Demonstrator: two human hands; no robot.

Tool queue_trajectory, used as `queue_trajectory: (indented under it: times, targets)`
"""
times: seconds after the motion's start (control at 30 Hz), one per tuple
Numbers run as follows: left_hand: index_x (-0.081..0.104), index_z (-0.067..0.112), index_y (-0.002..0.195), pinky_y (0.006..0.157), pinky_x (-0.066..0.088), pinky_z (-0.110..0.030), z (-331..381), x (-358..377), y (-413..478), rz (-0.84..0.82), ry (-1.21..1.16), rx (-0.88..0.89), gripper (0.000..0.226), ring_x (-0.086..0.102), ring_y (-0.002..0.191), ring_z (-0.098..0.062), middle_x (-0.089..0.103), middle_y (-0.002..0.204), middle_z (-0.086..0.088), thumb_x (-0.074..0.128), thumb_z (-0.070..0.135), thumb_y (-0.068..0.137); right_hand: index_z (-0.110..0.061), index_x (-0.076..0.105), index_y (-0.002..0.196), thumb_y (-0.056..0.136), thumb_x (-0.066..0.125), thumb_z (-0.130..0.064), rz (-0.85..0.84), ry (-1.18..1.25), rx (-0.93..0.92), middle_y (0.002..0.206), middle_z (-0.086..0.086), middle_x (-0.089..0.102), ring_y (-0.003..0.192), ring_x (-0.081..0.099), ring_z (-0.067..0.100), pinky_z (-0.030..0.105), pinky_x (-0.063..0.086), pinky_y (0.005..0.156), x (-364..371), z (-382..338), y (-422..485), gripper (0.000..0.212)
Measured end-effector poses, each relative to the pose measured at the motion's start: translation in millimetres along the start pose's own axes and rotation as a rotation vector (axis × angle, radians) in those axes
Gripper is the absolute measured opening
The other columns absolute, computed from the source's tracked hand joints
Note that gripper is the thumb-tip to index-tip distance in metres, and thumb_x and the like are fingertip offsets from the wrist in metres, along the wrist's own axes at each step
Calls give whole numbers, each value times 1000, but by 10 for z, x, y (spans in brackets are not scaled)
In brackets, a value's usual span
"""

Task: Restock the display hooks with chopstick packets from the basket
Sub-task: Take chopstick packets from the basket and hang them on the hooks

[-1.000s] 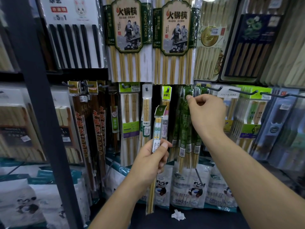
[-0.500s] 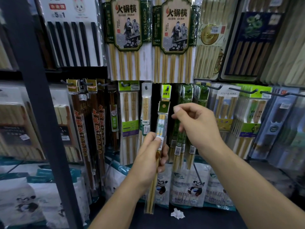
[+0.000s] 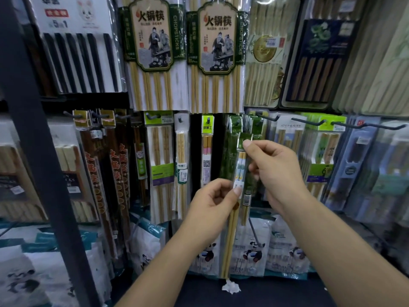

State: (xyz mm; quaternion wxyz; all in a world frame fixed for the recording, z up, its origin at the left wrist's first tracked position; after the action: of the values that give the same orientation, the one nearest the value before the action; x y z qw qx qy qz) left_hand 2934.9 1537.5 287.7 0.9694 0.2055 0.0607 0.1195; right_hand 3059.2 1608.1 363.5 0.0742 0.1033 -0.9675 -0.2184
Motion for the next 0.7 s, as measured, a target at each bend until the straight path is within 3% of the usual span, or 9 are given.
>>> queue_trajectory:
  times: [0.13, 0.23, 0.3, 0.4, 0.53, 0.7]
  targets:
    - [71, 29, 89, 62, 53, -22, 30, 136, 147, -3, 94, -2, 11, 62, 71, -3, 68, 78, 4, 65, 28, 99, -25, 77, 68, 92, 75, -26, 83, 47, 31, 58, -8, 61, 53, 53, 6, 19, 41, 46, -177, -55, 153, 24]
    - [70, 32, 86, 65, 59, -38, 81, 202, 282, 1, 180, -4, 15, 61, 68, -7, 68, 78, 1, 64, 34, 99, -22, 73, 70, 97, 69, -25, 118, -26, 1, 55, -8, 60, 54, 54, 8, 24, 44, 56, -244, -125, 280, 27]
    - [70, 35, 86, 68, 59, -47, 111, 229, 353, 11, 207, -2, 15, 62, 65, -14, 68, 76, 2, 63, 37, 99, -20, 72, 74, 99, 65, -26, 126, -111, -44, 53, -8, 59, 52, 55, 5, 21, 45, 59, -256, -182, 345, 26]
    - [69, 40, 90, 72, 61, -55, 137, 257, 409, 25, 233, 14, 10, 67, 73, -31, 71, 83, -3, 62, 42, 96, -13, 72, 79, 99, 64, -26, 144, -171, -87, 52, -5, 57, 45, 51, 1, 12, 41, 49, -261, -217, 414, 25]
    - [70, 36, 90, 70, 59, -59, 124, 285, 429, 21, 250, 6, 13, 68, 78, -36, 71, 85, -7, 61, 43, 96, -2, 68, 78, 99, 64, -25, 176, -215, -134, 52, -2, 54, 44, 49, 2, 9, 42, 51, -276, -195, 463, 31]
    - [71, 31, 90, 71, 61, -56, 117, 307, 444, 25, 293, -2, 17, 69, 76, -32, 72, 82, -6, 61, 40, 99, -10, 67, 71, 97, 64, -26, 185, -239, -148, 48, -6, 52, 51, 51, 9, 17, 47, 59, -272, -168, 493, 31]
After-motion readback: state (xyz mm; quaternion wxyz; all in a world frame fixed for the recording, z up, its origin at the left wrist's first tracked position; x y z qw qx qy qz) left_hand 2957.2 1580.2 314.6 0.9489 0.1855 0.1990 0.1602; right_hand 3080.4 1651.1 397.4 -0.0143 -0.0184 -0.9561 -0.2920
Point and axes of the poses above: each hand's wrist, its own y-axis towards the middle knuckle, its own x-axis out of the palm, z = x × y, the point moved 5 cm from there along y, towards the middle knuckle
